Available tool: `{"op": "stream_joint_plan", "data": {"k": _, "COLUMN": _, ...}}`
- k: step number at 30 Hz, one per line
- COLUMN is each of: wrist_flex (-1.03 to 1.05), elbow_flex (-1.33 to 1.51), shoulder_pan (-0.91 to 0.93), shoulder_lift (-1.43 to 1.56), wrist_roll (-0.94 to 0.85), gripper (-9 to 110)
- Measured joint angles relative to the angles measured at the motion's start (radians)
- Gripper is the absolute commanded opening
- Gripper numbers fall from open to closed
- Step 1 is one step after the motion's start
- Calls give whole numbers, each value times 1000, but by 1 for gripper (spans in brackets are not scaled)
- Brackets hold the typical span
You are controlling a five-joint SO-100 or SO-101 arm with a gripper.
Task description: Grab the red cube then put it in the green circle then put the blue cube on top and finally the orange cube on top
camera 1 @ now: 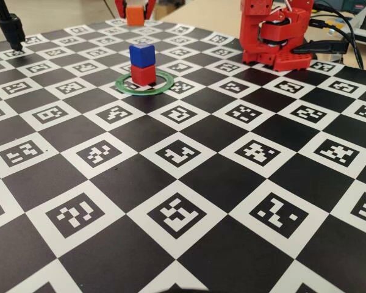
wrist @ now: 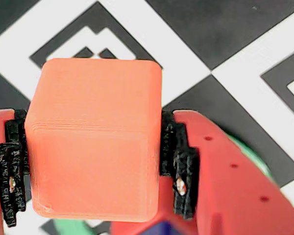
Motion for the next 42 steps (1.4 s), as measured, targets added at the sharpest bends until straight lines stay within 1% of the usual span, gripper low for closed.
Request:
{"op": "stream_joint_plan", "data": {"k": 6, "wrist_flex": 64, "elbow_flex": -64, "shoulder_pan": 0, "shoulder_lift": 0, "wrist_roll": -5, "gripper": 0}}
{"op": "stream_joint_plan", "data": {"k": 16, "wrist_flex": 104, "elbow_flex": -72, "shoulder_pan": -83, "shoulder_lift": 0, "wrist_roll": 28, "gripper": 0}}
{"op": "stream_joint_plan", "data": {"k": 25, "wrist_flex": 112, "elbow_flex": -72, "shoulder_pan": -201, "shoulder_lift": 0, "wrist_roll": 75, "gripper": -1}}
{"op": "stream_joint_plan", "data": {"k": 36, "wrist_flex": 137, "elbow_flex": -72, "shoulder_pan": -393, "shoulder_lift": 0, "wrist_roll": 135, "gripper": -1}}
{"op": "stream_joint_plan", "data": {"k": 42, "wrist_flex": 98, "elbow_flex": -40, "shoulder_pan": -442, "shoulder_lift": 0, "wrist_roll": 143, "gripper": -1}}
